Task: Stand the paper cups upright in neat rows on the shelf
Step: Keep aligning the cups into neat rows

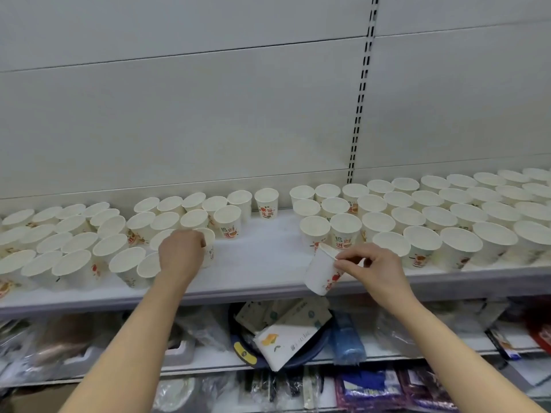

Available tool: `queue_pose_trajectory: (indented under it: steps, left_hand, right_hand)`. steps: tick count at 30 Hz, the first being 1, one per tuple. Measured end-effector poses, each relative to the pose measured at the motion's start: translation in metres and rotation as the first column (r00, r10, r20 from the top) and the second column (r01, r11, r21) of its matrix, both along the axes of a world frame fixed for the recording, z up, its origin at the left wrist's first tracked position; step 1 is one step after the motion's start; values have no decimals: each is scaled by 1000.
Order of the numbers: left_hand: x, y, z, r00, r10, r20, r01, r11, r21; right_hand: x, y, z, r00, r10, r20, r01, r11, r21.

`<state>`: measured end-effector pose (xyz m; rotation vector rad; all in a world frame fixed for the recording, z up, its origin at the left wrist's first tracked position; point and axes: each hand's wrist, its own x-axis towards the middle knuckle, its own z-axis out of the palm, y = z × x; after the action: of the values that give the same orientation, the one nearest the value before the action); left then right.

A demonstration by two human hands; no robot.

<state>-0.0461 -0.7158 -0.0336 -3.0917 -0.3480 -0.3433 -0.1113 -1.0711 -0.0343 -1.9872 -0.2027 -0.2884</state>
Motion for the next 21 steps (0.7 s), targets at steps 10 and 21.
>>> queue_pose_trajectory:
  steps: [10, 21]
  left_hand:
    - [-30, -120, -7, 877, -475, 68, 470, 821, -323]
    - [-22, -157, -9, 832, -550, 73, 545, 787, -290]
  right_hand:
    - [12, -15, -6, 974, -89, 206, 175, 875, -452]
    - [35, -3, -4, 914, -77, 397, 332, 704, -628]
